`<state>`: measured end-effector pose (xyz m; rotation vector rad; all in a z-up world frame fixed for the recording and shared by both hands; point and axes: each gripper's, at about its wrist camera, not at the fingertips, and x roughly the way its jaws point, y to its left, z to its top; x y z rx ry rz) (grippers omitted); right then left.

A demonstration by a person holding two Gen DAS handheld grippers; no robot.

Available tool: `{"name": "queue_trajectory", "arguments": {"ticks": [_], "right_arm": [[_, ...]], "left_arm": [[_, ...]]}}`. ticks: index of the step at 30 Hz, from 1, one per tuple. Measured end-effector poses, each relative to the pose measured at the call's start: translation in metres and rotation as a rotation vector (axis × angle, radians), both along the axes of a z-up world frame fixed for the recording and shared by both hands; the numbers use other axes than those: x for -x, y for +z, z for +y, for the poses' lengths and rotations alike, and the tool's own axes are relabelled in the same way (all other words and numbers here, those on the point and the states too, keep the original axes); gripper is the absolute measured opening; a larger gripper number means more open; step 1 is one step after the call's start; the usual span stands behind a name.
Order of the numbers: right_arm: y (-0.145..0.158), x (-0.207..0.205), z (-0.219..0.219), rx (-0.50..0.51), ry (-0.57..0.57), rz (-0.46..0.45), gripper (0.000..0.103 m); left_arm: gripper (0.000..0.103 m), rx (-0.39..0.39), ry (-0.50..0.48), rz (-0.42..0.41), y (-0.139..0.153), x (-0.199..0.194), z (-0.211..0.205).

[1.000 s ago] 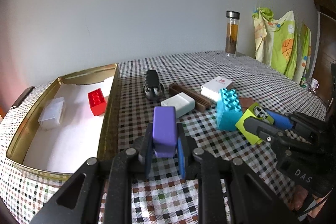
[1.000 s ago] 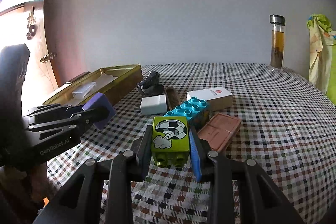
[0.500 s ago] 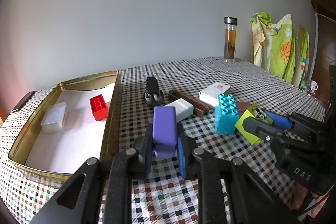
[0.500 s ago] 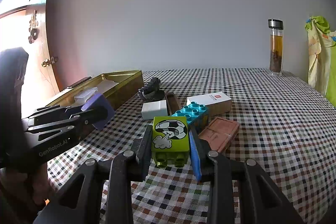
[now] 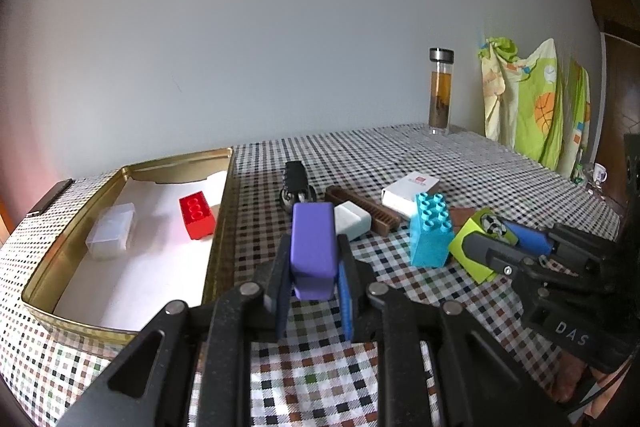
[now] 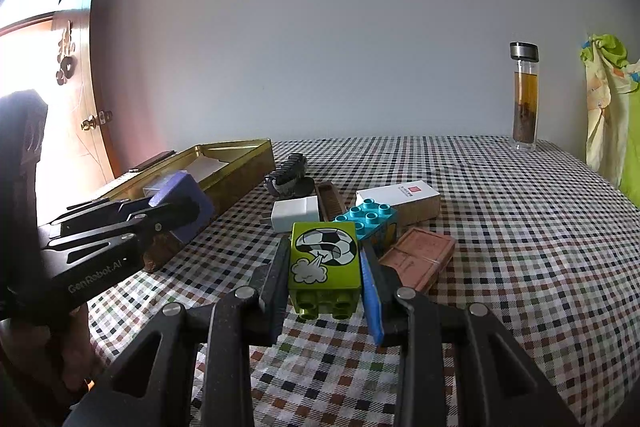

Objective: Organize rigid objects
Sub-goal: 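Lift the purple and green bricks and carry them toward the tin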

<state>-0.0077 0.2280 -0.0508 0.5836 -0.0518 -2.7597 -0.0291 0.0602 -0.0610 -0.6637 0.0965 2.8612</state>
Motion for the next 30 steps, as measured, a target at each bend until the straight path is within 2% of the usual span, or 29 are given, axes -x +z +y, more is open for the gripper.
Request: {"name": "queue_trajectory", "arguments": {"ticks": [15,23,30], "right_arm": [[0.004,-0.012,0.005,0.029,-0.023,0.088,0.034],[0.005,-0.018,0.002,0.004,-0.057,0.116,0.034],[0.005,-0.015,-0.003,-0.012,-0.067,0.104,0.034]], "left_arm": [[0.019,-0.008,0.063,0.109,0.006,-0.013,-0.005],[0.019,-0.037,0.084,0.13,0.008,-0.016,-0.012],[0.019,-0.048,0.091,0.143,0.009,-0.018,-0.014]]}}
